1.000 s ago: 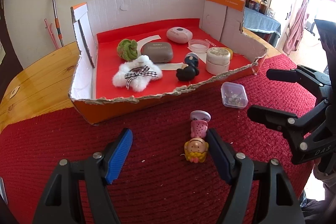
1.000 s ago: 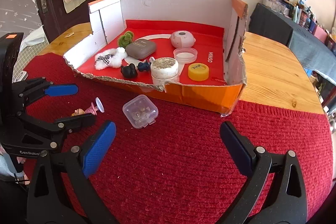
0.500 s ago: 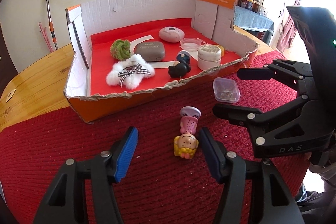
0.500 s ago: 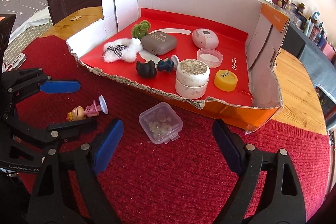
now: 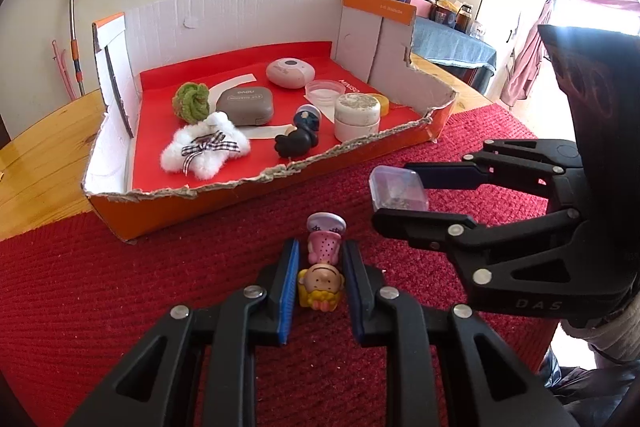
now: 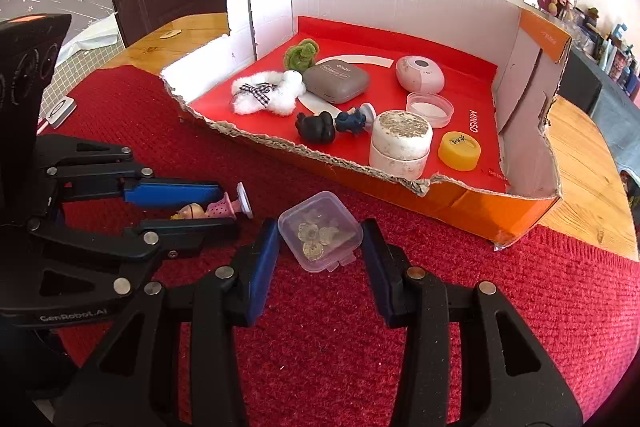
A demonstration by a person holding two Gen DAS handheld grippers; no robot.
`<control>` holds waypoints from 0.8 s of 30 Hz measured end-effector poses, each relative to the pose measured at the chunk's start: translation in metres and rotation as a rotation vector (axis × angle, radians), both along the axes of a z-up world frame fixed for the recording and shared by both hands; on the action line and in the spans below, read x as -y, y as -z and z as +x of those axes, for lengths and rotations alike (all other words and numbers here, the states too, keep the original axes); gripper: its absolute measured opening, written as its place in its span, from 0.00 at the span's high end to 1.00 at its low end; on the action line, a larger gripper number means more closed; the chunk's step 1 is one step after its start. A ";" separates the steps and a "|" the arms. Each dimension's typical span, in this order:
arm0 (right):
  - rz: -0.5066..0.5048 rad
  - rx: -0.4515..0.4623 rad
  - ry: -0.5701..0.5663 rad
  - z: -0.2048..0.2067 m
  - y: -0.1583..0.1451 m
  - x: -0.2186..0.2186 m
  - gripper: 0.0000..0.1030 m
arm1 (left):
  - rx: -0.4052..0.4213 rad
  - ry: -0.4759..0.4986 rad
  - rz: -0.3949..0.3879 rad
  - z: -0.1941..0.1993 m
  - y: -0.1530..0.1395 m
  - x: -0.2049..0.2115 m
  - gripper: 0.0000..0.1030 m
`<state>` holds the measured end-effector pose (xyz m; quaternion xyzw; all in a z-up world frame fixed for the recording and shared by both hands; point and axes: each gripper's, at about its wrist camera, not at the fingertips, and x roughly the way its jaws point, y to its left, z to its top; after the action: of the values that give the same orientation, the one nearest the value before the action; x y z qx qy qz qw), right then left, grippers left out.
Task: Organize objects
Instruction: 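Grasp the pink-and-yellow figurine with the left gripper while the right gripper grasps the clear box, then carry the figurine and clear box into the orange box with both grippers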
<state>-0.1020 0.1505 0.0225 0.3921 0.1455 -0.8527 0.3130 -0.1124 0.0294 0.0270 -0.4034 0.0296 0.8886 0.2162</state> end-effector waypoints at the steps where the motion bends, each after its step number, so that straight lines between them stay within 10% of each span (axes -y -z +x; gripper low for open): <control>1: -0.011 0.000 -0.001 0.002 -0.002 -0.002 0.61 | -0.006 -0.002 0.000 0.002 -0.001 0.000 0.78; 24: -0.107 -0.032 -0.018 0.030 -0.039 -0.017 0.61 | -0.097 -0.020 0.012 0.025 -0.034 0.005 0.78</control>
<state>-0.0725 0.1670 0.0615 0.3598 0.1081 -0.8627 0.3387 -0.0877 0.0242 0.0612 -0.3590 0.0307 0.9094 0.2079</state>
